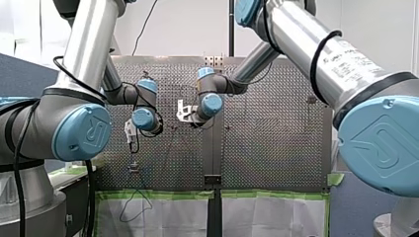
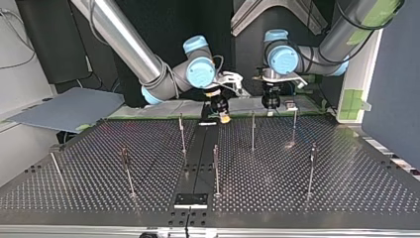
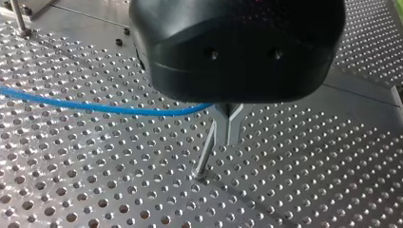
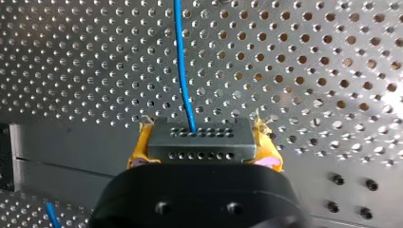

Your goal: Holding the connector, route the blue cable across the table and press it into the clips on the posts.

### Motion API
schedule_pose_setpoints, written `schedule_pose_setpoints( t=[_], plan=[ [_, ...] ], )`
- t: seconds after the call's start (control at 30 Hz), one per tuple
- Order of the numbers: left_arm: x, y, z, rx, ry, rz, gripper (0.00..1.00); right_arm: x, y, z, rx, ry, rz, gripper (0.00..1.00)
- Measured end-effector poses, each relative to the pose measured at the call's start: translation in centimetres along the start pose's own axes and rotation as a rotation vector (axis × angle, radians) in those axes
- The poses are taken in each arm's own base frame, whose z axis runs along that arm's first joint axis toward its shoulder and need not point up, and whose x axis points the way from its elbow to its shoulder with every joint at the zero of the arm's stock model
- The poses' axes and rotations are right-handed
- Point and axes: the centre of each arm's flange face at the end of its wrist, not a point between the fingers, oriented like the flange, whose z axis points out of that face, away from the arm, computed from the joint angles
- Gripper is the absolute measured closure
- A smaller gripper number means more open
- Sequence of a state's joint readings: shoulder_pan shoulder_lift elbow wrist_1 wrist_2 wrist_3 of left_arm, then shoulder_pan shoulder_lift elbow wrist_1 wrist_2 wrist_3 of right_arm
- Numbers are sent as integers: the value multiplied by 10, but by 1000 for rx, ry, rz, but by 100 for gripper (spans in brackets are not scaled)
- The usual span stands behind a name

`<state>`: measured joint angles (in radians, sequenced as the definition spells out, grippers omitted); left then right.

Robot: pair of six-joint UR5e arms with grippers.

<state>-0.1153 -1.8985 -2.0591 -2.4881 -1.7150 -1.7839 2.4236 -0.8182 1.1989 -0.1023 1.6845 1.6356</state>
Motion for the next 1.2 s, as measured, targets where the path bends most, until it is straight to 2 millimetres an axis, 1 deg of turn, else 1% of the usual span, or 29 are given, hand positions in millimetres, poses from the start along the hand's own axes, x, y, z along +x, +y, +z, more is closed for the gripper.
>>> schedule_pose_setpoints(
  t=[0.17,0.3,0.6,0.73,0.83,0.97,1.07,1.2],
  plan=[
    [7,2,8,5,10,1,100,-14,6,8,6,-13,3,100],
    [13,4,15,5,13,1,100,-17,10,11,6,-17,5,100],
    [0,7,32,-2,-16,0,100,-16,25,16,-7,-13,11,100],
    [-5,8,39,9,-24,-3,100,-16,28,17,-11,-13,13,100],
    [-5,8,47,16,-18,-3,100,-15,33,18,-16,-13,14,100],
    [-1,9,59,17,-3,-6,100,-14,45,21,-24,-12,20,100],
    [1,13,71,9,-1,-16,100,-13,52,23,-30,-11,22,100],
    [-5,21,85,5,-13,-25,100,-9,59,25,-35,-5,26,100]
  ],
)
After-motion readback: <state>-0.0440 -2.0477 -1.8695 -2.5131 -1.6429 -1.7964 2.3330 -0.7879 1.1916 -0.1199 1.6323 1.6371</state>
